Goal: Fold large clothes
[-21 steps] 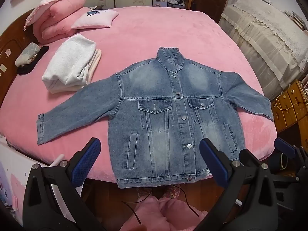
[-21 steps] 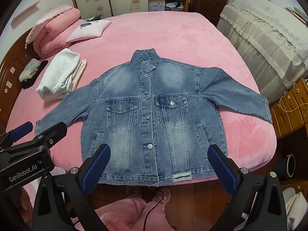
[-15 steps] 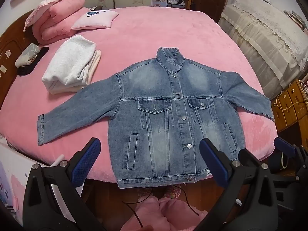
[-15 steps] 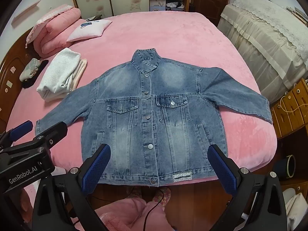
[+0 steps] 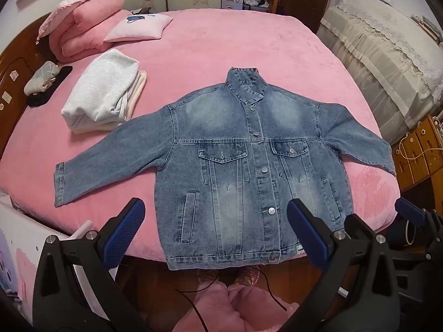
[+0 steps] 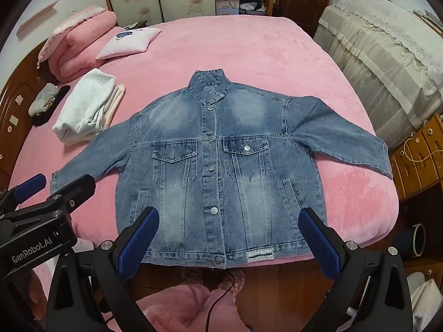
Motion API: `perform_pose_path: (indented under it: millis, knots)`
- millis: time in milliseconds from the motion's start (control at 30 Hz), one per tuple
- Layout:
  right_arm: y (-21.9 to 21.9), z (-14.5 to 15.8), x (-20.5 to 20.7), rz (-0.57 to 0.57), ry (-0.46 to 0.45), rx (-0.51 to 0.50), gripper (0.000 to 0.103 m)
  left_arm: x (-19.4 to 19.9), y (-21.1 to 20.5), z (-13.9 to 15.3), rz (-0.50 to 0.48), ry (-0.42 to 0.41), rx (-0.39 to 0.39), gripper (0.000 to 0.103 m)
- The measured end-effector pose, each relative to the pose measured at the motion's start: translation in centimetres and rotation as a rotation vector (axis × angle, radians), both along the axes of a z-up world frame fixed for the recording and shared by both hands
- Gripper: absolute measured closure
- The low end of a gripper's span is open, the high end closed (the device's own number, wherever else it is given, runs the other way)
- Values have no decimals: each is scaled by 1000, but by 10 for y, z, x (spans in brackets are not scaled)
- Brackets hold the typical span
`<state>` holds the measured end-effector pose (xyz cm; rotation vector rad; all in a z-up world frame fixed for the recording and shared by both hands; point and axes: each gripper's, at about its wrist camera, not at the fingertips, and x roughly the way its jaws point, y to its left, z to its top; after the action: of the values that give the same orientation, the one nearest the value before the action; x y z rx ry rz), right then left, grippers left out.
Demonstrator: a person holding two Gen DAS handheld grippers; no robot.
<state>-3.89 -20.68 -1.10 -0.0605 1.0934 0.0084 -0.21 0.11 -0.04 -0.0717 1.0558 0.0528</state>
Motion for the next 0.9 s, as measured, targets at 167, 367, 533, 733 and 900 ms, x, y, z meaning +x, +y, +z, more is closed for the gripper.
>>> perform_pose_path:
  millis: [167,367,533,733,900]
  knots:
    - [1,0,0,6,1,0,1,0,-2,-3,11,1,-3,1]
    - [-8,-4,2,28,-3,0,1,-1,-17,1,51,-2,4,1]
    - [-21,-6,14,61,-1,-2,1,-3,-28,3,81,-10,4,1]
    - [-36,-13,23,93,7,14,1,-15,-33,4,146,-30,6,1]
    - [-41,-30,31,127,63,28,1,-21,-32,5,191,-15,-1,1]
